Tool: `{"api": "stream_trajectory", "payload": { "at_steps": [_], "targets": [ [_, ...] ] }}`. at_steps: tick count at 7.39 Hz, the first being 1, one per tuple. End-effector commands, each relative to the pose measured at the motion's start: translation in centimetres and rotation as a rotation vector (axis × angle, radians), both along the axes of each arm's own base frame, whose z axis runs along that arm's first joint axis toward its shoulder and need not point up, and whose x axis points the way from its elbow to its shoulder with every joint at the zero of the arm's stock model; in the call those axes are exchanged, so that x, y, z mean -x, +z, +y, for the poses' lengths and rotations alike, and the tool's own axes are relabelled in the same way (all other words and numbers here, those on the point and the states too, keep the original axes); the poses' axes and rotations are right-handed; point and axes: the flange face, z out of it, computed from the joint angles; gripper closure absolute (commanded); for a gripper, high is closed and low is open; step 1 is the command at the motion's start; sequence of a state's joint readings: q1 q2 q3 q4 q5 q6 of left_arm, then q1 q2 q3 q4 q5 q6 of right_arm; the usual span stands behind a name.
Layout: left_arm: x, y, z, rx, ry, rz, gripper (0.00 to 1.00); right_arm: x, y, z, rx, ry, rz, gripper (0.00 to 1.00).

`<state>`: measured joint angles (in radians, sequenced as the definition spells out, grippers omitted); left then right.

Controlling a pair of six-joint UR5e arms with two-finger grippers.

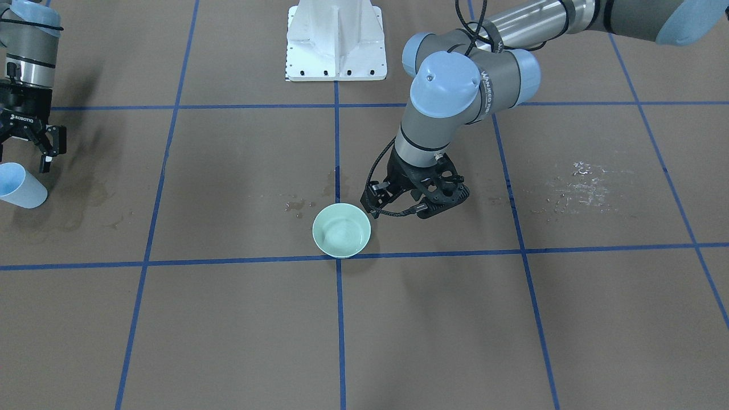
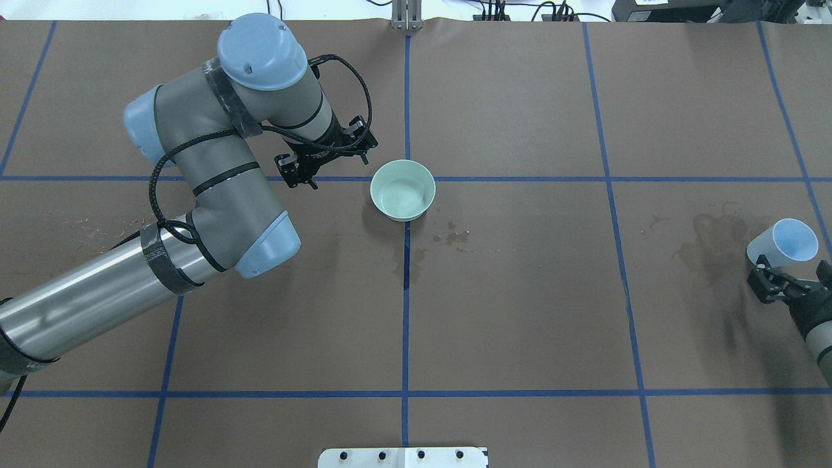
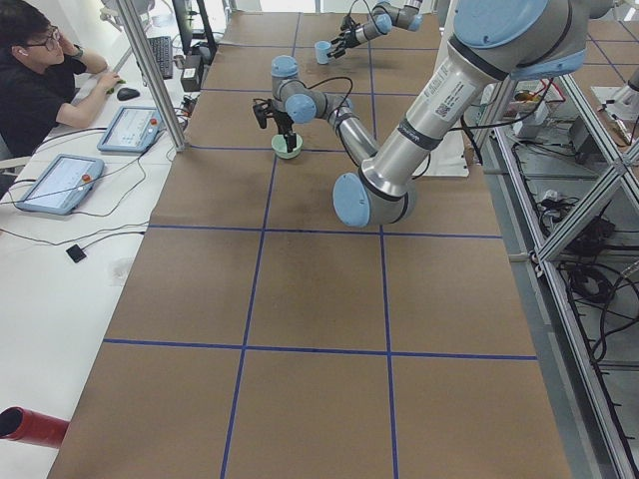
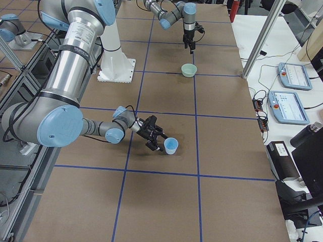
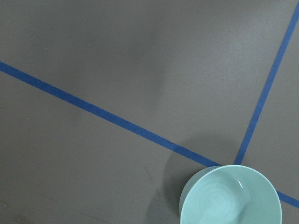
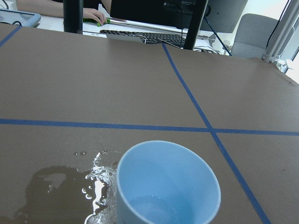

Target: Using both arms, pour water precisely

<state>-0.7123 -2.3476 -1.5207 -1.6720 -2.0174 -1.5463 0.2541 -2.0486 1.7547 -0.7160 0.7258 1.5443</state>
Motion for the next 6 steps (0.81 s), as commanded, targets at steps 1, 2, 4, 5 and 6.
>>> {"api": "stream_trajectory", "payload": {
  "at_steps": [1,2,4,5,6],
  "targets": [
    [0.0,0.2,0.0,0.002,0.000,-0.002,0.00,0.8,0.6,-0.4,-0.024,0.016,0.009,0.00],
    [0.0,0.2,0.0,0.002,0.000,-0.002,0.00,0.9,0.7,-0.4,-0.024,0.016,0.009,0.00],
    [-0.1,0.2,0.0,0.003,0.000,-0.003,0.00,1.5,1.2,-0.6,-0.032,0.020,0.011,0.00],
    [-0.1,0.2,0.0,0.003,0.000,-0.003,0.00,1.4,1.7,-0.6,-0.031,0.020,0.015,0.00],
    [-0.1,0.3,0.0,0.002,0.001,-0.005,0.00,1.1,2.3,-0.6,-0.030,0.020,0.024,0.00]
  ]
}}
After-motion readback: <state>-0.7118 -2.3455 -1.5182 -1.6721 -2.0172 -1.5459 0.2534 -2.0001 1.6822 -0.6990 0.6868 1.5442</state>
